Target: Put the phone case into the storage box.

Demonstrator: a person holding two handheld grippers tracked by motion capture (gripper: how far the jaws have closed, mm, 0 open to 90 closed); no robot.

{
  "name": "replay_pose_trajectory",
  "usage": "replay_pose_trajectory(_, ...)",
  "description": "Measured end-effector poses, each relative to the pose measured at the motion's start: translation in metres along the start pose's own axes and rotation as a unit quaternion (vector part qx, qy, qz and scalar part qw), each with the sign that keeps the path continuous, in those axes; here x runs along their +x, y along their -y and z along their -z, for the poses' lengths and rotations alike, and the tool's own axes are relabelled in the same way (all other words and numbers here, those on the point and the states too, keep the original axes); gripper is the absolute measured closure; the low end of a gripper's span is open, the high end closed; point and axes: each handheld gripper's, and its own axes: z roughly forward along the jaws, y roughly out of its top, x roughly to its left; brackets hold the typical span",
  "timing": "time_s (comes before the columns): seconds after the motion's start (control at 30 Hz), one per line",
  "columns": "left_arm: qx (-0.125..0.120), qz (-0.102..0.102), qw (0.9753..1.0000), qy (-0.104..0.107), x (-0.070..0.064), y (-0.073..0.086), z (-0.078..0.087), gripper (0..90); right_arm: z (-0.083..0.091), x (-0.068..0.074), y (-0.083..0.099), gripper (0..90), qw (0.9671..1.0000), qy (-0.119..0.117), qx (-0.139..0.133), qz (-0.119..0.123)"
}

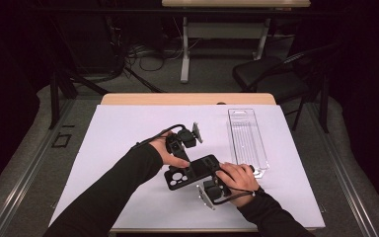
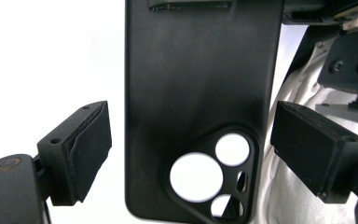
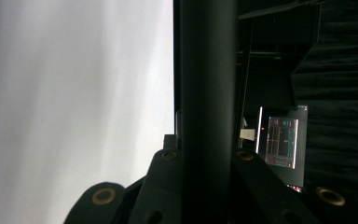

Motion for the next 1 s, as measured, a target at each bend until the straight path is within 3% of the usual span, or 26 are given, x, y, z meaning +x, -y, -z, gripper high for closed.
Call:
replay_pose_trajectory(0.33,-0.041,0.012,0.9991,-0.006,0.006,0.016,0.018,15.4,0.004,-0.002,0.004,88.6,0.9999,-0.005,0.004,-0.011)
replay_pose_trajectory(0.6,-0.071,0.017,0.9973,-0.008,0.009,0.024,0.021,15.5,0.008,-0.003,0.005,88.6,0.9998,-0.011,0.001,-0.018)
replay_pose_trajectory(0.7,-0.087,0.014,0.996,-0.01,0.01,0.027,0.024,15.6,0.009,-0.004,0.006,88.5,0.9996,-0.018,-0.004,-0.024)
replay_pose_trajectory(0.8,-0.116,0.013,0.9932,-0.006,0.011,0.032,0.027,15.9,0.011,-0.005,0.007,88.5,0.9991,-0.027,-0.005,-0.033)
replay_pose_trajectory(1.0,-0.137,0.017,0.9902,-0.018,0.013,0.041,0.027,16.3,0.014,-0.007,0.01,88.5,0.9978,-0.04,-0.01,-0.052)
